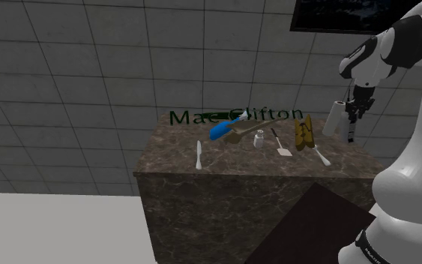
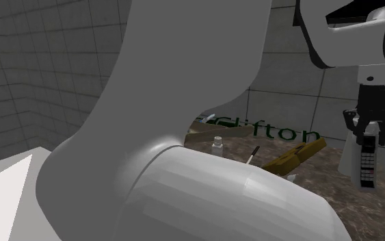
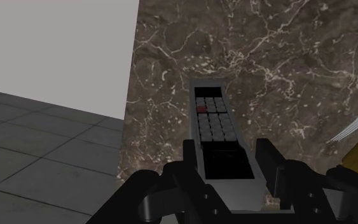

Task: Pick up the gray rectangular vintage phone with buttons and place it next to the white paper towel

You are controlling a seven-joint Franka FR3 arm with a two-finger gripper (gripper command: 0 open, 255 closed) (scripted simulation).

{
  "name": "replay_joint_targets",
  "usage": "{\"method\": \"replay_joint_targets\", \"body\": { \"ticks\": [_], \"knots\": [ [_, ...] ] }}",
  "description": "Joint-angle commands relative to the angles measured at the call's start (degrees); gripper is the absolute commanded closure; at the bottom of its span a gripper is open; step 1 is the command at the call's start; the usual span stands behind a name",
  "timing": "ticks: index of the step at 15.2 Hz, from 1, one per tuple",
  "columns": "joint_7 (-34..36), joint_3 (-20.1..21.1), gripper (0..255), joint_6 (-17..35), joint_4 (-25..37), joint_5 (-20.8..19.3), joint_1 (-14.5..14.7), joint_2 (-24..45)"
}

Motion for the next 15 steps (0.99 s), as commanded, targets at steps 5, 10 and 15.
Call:
{"method": "replay_joint_targets", "body": {
  "ticks": [5, 10, 15],
  "knots": [
    [-0.2, 0.5, 255, 3.5, -1.7, 0.9, -0.3, 1.8],
    [-0.2, 0.5, 255, 3.5, -1.7, 0.9, -0.3, 1.9],
    [-0.2, 0.5, 0, 3.5, -1.7, 0.9, -0.3, 1.8]
  ]
}}
